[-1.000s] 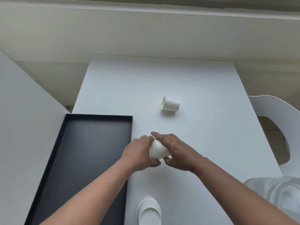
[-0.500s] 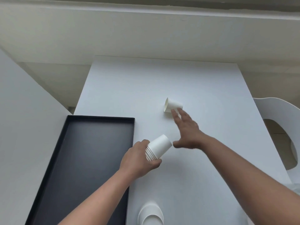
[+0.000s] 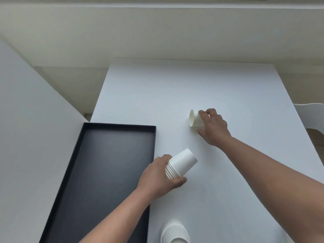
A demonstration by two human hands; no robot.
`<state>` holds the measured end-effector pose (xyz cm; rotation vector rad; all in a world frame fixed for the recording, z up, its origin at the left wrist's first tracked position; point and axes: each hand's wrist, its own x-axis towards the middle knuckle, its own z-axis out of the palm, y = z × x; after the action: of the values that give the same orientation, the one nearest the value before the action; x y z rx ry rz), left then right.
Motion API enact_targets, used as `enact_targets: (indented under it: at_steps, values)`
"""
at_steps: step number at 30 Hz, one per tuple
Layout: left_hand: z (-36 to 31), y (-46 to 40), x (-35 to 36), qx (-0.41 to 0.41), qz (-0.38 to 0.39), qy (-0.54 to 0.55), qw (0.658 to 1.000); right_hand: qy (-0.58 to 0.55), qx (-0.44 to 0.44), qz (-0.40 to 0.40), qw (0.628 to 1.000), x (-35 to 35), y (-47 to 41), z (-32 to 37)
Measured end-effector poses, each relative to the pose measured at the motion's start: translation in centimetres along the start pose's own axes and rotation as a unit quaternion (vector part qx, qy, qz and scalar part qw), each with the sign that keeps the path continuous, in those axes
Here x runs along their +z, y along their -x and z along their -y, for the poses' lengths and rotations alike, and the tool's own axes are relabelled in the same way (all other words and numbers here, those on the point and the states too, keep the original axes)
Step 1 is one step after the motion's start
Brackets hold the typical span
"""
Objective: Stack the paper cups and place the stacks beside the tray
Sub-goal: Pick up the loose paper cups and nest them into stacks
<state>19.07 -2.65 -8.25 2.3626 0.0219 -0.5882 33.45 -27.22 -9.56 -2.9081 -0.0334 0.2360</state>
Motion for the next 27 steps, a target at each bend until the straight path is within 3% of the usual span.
enact_targets:
  at_steps: [4,8,11,14,16,19,23,27]
  values:
    - [0.1,0.1,-0.1,-0.002,0.001,0.007,1.000,-0.046,0.010,-0.011,0.999,0.2,0.4,-0.1]
    - [0.3,0.5,0.0,-0.012,-0.001,-0.001,1.000,-0.024,0.008,-0.005,1.000,0.2,2.0,-0.2]
    - [-0.1,0.8,-0.2,-0.013,-0.015,-0.036,0.999,-0.162,0.050,0.010,0.986,-0.2,4.6,-0.1]
    - [-0.7,0.9,-0.7,-0.007,-0.027,-0.075,0.997,-0.376,0.091,0.080,0.919,-0.8,7.4,0.0]
    - [-0.9,1.2,-1.0,-0.001,-0.027,-0.093,0.995,-0.463,0.102,0.128,0.871,-0.7,9.5,-0.2]
    - [-0.7,1.7,-1.3,0.012,-0.018,-0.106,0.994,-0.567,0.124,0.130,0.804,-0.5,12.2,-0.7]
    - [-0.7,2.4,-1.4,0.030,-0.009,-0.130,0.991,-0.593,0.163,0.095,0.783,-0.8,14.5,-1.4]
    - [-0.5,3.1,-1.4,0.034,-0.009,-0.127,0.991,-0.647,0.195,0.081,0.733,-1.5,16.0,-2.0]
